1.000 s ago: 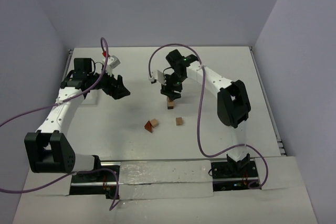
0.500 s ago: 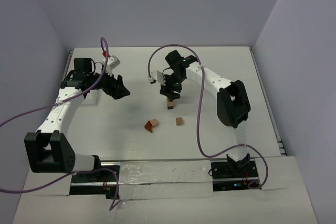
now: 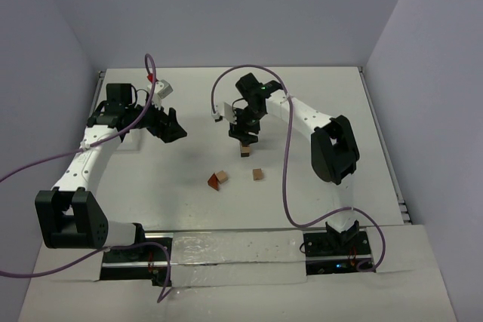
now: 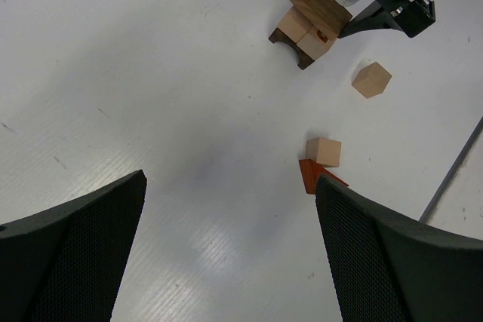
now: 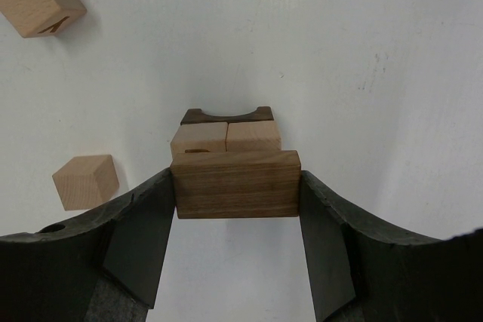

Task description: Build the wood block tower

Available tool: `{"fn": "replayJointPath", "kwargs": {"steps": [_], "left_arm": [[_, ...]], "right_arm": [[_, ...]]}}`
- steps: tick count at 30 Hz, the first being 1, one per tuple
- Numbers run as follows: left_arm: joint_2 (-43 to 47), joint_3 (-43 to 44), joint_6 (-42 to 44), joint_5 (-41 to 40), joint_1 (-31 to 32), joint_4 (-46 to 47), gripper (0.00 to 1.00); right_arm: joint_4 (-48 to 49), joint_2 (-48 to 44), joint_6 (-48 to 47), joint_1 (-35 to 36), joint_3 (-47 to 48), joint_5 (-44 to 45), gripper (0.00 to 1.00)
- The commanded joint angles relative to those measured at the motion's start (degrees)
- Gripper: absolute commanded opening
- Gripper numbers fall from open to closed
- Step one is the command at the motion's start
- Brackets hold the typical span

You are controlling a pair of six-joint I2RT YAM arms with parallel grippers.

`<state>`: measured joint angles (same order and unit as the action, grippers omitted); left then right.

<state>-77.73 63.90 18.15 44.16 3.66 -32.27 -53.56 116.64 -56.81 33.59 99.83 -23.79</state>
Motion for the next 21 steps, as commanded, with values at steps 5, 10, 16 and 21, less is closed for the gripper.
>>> {"fn": "replayJointPath", "kwargs": {"steps": [5, 10, 16, 21], "left_arm": [[-0.3, 2.7, -0.2, 0.3, 0.3, 1.8, 0.99], [-0.5, 2.8, 0.0, 0.2, 0.3, 1.6, 0.99], [-0.6, 2.8, 0.0, 0.1, 0.4, 1.7, 0.99], [-0.6, 2.7, 0.0, 0.1, 0.5, 1.7, 0.99]], "right_arm": [[1.4, 1.2, 0.7, 0.6, -0.1, -0.3, 0.57], [1.3, 1.5, 0.6, 0.6, 0.0, -0.2, 0.58], [1.5, 1.9, 0.6, 0.6, -0.1, 0.1, 0.59], [1.4, 1.9, 0.5, 0.7, -0.2, 0.0, 0.66]]}}
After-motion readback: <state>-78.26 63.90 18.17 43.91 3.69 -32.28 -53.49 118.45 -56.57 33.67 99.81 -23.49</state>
